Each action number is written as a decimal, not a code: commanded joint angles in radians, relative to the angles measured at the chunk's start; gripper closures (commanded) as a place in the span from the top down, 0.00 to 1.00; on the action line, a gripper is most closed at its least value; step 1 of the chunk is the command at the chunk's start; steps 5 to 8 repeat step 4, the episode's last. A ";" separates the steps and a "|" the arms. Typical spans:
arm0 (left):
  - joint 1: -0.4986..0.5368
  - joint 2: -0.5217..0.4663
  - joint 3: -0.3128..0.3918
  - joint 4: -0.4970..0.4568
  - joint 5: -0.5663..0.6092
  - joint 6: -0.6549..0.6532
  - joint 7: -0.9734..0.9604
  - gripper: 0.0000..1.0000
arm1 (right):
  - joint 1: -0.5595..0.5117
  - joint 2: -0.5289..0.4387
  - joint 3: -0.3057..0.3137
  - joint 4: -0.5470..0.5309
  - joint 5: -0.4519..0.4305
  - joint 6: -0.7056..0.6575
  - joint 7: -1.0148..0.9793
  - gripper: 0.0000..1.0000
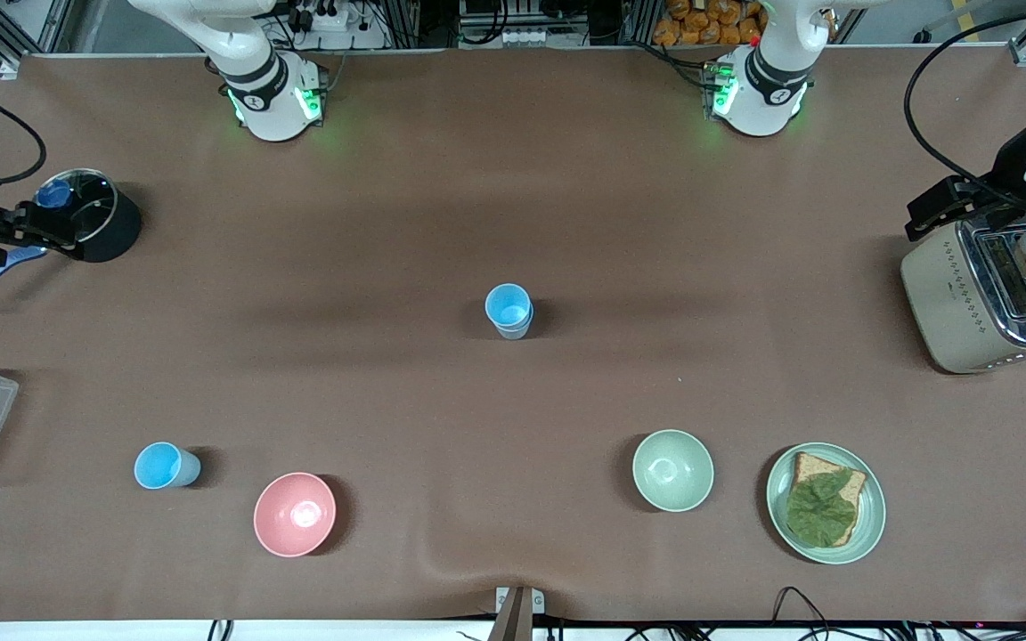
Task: Stack blue cups with both arms
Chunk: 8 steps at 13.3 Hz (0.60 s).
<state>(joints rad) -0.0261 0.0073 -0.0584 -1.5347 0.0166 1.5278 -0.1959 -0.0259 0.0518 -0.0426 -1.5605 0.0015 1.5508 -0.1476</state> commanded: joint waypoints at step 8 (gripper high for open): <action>0.003 0.005 0.003 0.021 -0.021 -0.023 0.018 1.00 | -0.011 -0.030 0.009 -0.020 -0.003 -0.012 -0.013 1.00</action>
